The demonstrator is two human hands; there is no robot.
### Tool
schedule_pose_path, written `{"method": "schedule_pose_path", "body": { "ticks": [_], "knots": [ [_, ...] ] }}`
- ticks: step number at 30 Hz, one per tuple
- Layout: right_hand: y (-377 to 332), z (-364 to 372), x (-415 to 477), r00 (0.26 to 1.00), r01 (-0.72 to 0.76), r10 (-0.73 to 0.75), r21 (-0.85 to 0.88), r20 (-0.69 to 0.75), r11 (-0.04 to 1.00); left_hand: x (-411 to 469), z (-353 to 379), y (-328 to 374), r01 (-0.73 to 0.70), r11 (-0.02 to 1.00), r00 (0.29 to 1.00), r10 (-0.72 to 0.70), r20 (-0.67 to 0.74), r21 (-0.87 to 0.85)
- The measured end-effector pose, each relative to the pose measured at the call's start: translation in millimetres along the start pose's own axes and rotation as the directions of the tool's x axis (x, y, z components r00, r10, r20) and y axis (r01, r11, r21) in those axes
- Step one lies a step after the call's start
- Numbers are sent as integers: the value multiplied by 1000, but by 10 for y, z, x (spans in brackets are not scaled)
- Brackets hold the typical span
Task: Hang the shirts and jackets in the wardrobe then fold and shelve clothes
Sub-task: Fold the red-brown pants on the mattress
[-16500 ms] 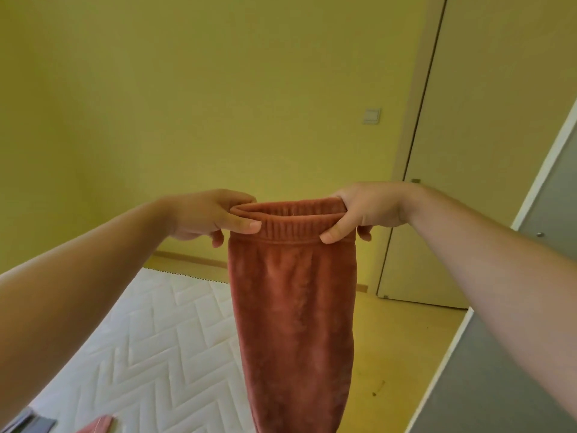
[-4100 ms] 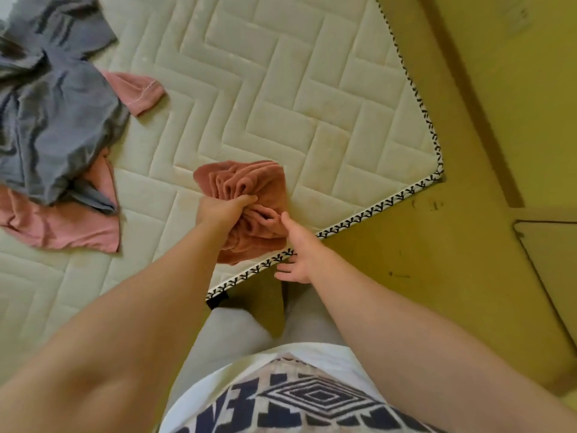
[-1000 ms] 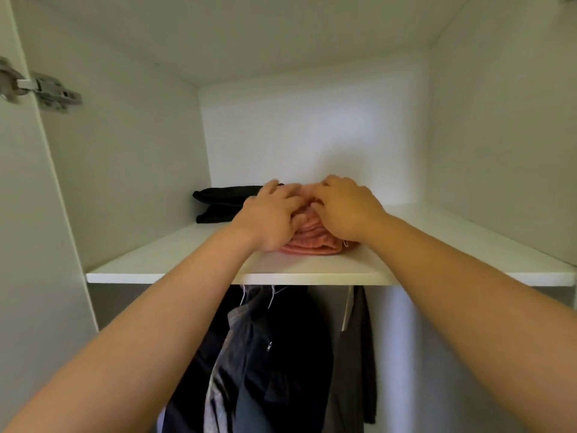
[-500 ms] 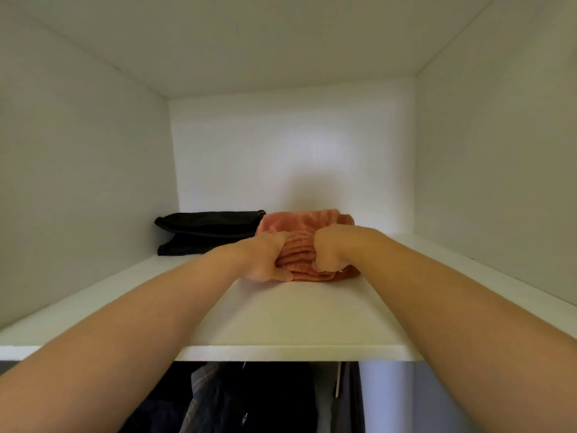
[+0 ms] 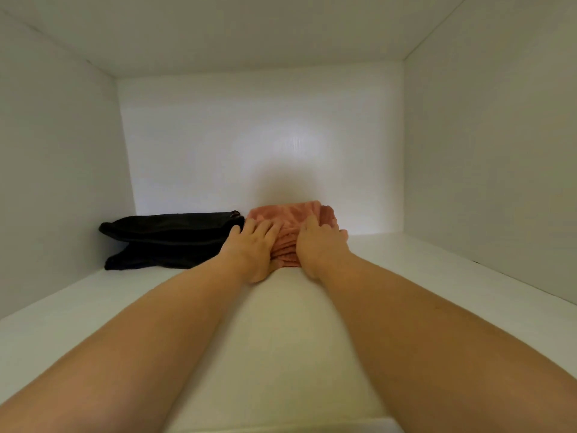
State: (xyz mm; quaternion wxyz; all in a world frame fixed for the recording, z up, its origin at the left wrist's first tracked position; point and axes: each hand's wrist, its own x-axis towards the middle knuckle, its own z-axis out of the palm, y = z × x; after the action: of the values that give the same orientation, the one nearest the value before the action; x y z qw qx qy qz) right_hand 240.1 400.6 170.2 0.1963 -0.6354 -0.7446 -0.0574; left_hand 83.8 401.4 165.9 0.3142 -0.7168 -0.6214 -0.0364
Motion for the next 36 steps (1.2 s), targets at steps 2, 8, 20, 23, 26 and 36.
{"method": "schedule_pose_path", "body": {
  "ticks": [2, 8, 20, 23, 26, 36],
  "knots": [
    [0, -6, 0, 999, 13, -15, -34, -50, 999, 23, 42, 25, 28, 999, 996, -25, -87, 39],
    [79, -72, -4, 1000, -24, 24, -120, -7, 992, 57, 44, 218, 47, 939, 997, -63, -35, -341],
    [306, 51, 42, 997, -70, 71, 26, -37, 997, 22, 16, 248, -3, 806, 996, 53, 66, -592],
    [290, 67, 36, 997, -62, 62, 7, -38, 998, 2, 12, 253, -20, 854, 1000, 25, 2, -520],
    [234, 28, 45, 986, -62, 60, -11, -157, 998, -3, 29, 247, -27, 917, 981, -51, -185, -397],
    [55, -288, -204, 963, -87, 125, 164, -239, 983, -176, -382, 172, 120, 871, 937, -258, -236, -477]
  ]
}}
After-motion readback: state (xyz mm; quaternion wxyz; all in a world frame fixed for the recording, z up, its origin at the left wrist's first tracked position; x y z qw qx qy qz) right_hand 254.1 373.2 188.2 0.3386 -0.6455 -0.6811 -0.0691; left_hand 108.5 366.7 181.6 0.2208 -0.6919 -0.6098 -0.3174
